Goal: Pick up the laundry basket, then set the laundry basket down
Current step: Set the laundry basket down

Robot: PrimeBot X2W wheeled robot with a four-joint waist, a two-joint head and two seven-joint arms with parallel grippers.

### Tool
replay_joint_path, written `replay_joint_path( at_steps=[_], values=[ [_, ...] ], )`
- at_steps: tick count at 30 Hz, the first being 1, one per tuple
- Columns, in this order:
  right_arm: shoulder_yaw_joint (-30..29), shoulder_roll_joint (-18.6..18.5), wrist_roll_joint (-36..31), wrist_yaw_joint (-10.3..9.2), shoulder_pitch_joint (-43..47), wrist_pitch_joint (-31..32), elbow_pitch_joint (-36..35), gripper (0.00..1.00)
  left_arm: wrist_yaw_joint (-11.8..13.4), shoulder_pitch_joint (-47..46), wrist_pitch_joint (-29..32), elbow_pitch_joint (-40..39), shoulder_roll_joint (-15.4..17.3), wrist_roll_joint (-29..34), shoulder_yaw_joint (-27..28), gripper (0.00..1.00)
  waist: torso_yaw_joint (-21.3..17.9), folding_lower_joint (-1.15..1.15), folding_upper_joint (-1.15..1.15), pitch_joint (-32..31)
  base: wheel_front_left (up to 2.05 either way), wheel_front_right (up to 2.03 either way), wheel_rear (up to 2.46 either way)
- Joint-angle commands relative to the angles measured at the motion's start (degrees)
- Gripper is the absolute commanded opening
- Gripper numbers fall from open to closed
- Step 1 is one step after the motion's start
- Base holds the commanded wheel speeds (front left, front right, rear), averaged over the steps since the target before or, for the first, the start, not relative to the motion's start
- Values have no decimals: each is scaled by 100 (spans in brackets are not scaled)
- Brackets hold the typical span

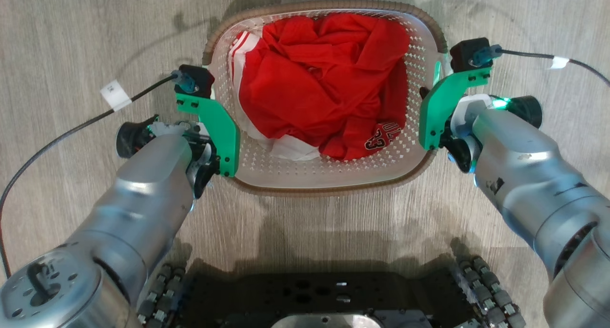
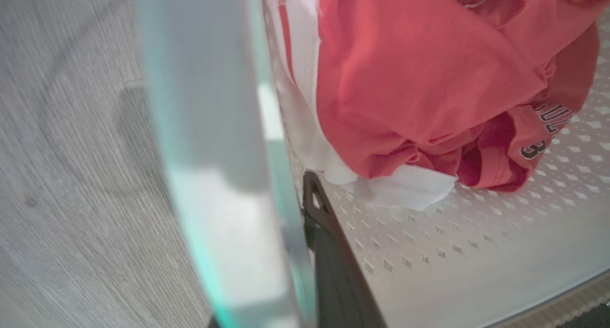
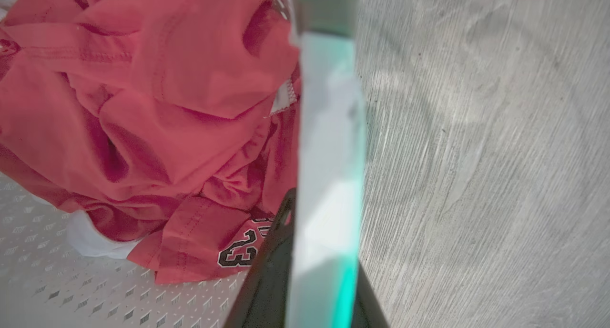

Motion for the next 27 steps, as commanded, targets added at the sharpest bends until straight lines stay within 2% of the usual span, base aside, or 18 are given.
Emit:
replay_joint_path(
  at_steps=[1, 8, 9, 10, 11, 12, 19, 27],
  values=[
    [72, 172, -68, 41, 193, -102, -49, 0, -27, -135, -114, -234, -48, -28, 17, 0, 16, 1, -1, 10, 0, 0, 0],
    [78, 165, -61, 41, 197, -93, -12, 0, 72, -145, -154, -237, -48, -122, -18, 0, 47, 1, -1, 25, 0, 0, 0],
    [73, 162, -53, 41, 196, -94, -4, 0, 113, -156, -201, -228, -48, -123, -22, 10, 51, 1, -1, 27, 0, 0, 0],
    [68, 156, -50, 41, 191, -107, 7, 0, 155, -166, -261, -219, -48, -119, -27, 48, 53, 1, -1, 31, 0, 0, 0],
    [63, 148, -52, 41, 185, -140, 18, 39, 194, -169, -327, -212, -48, -149, -8, 100, 56, 1, -1, 33, 0, 0, 0],
    [62, 143, -58, 41, 183, -164, 29, 98, 231, -161, -369, -202, -48, -212, 35, 100, 58, 1, -1, 32, 0, 0, 0],
    [27, 108, -55, 41, 209, -179, 74, 100, 366, -112, -408, -4, -48, -323, 19, 100, 76, 1, -1, -40, 0, 0, 0],
    [-12, 76, -51, 41, 337, -149, 83, 100, 376, 51, -317, 26, -48, -379, -18, 100, 76, 1, -1, -277, 0, 0, 0]
  ],
)
